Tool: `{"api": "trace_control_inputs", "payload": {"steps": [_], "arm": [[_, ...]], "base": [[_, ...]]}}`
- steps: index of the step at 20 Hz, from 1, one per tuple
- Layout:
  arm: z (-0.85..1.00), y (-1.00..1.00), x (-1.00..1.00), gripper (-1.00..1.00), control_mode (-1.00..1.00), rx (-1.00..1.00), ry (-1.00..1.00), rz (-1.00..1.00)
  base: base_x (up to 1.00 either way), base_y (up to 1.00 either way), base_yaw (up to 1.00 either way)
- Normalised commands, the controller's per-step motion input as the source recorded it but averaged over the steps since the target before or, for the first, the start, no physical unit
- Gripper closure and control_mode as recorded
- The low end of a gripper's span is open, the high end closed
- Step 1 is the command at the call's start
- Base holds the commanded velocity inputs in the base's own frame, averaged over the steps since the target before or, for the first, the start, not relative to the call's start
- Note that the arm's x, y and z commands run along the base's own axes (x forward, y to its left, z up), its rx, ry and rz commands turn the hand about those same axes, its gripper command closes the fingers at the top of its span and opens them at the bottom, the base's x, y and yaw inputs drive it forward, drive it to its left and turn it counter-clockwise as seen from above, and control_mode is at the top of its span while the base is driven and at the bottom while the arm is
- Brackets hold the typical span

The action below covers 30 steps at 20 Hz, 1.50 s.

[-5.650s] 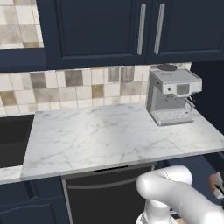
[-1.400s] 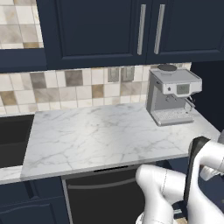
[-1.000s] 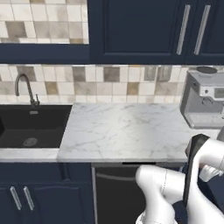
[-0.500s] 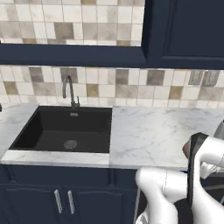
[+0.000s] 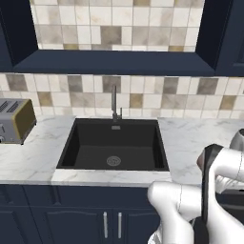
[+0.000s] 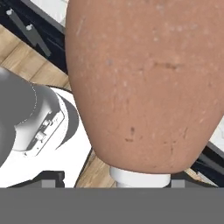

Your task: Restock the sink supplies by placing the sponge and soap dispenser on the counter and next to the sink. Make sure the soap dispenser is upright.

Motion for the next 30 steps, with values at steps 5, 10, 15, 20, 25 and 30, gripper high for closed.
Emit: {"api": "trace_control_inputs", "payload": {"steps": [5,10,15,20,25,30], "arm": [[0.09,-0.11,0.81,1.0,-1.0,-0.12,0.0,0.22],[0.13,0.15,0.94,1.0,-1.0,-0.32,0.2,0.18],[0.25,0.02,0.76,1.0,-1.0,-0.31,0.12,0.2],[0.19,-0.1,0.68,1.0,-1.0,-0.3,0.14,0.19],[0.15,-0.08,0.76,1.0,-1.0,-0.29,0.14,0.07],[0.16,-0.15,0.55,1.0,-1.0,-0.33,0.17,0.06]], "base": [[0.0,0.0,0.0],[0.0,0.0,0.0],[0.0,0.0,0.0],[0.0,0.0,0.0],[0.0,0.0,0.0],[0.0,0.0,0.0]]}}
